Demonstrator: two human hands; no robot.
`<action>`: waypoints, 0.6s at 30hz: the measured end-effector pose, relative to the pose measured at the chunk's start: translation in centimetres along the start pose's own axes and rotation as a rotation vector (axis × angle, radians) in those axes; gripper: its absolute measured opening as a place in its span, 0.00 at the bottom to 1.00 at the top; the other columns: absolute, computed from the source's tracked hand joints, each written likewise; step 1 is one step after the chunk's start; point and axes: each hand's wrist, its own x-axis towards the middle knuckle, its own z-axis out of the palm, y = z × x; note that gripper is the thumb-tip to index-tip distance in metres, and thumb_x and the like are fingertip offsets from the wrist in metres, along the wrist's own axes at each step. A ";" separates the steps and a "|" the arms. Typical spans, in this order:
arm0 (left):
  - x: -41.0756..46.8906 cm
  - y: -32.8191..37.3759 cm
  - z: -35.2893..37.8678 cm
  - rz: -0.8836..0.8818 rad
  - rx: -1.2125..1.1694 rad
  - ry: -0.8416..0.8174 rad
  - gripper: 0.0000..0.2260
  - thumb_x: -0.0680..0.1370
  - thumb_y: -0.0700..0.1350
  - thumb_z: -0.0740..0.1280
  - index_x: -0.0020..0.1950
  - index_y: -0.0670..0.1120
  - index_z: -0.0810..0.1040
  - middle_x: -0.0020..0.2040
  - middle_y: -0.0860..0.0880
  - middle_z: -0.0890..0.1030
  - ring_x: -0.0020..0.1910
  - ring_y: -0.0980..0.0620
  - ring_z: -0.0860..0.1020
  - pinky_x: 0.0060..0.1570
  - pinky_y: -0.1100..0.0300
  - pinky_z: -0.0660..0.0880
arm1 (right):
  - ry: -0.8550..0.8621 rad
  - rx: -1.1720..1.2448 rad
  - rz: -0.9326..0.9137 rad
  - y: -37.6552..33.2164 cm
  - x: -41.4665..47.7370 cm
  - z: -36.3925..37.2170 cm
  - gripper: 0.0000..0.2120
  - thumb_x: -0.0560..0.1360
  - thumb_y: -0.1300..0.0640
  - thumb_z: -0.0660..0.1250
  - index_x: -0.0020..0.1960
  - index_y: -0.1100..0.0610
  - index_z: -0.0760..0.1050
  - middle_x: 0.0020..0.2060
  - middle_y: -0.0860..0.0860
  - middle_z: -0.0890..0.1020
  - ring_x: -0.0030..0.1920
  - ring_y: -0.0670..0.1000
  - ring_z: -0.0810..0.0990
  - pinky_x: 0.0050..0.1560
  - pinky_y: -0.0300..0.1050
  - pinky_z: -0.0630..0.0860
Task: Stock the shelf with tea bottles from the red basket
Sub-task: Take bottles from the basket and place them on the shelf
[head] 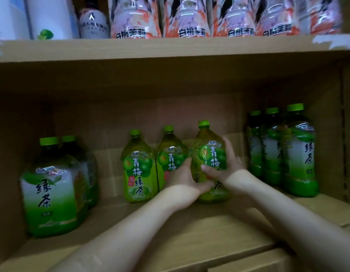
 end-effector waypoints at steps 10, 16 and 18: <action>2.6 -0.3 2.4 0.138 0.189 0.187 0.24 0.71 0.52 0.74 0.64 0.49 0.73 0.57 0.48 0.81 0.57 0.47 0.78 0.52 0.58 0.73 | 0.026 0.072 -0.083 3.0 2.6 -1.1 0.61 0.49 0.39 0.80 0.74 0.37 0.49 0.66 0.51 0.75 0.64 0.54 0.76 0.64 0.58 0.73; 2.6 -2.4 0.1 0.154 0.679 0.414 0.34 0.72 0.59 0.70 0.74 0.60 0.57 0.71 0.46 0.62 0.71 0.43 0.60 0.64 0.44 0.66 | 0.033 -0.086 -0.073 2.8 4.6 -0.1 0.53 0.64 0.46 0.78 0.77 0.45 0.46 0.66 0.51 0.76 0.65 0.57 0.75 0.64 0.47 0.70; 2.6 -3.1 -0.8 0.112 0.735 0.378 0.37 0.72 0.58 0.71 0.75 0.63 0.53 0.75 0.44 0.54 0.74 0.39 0.52 0.67 0.34 0.59 | 0.032 -0.122 -0.063 2.5 5.1 0.5 0.53 0.66 0.46 0.77 0.77 0.44 0.45 0.67 0.53 0.75 0.66 0.58 0.74 0.63 0.46 0.70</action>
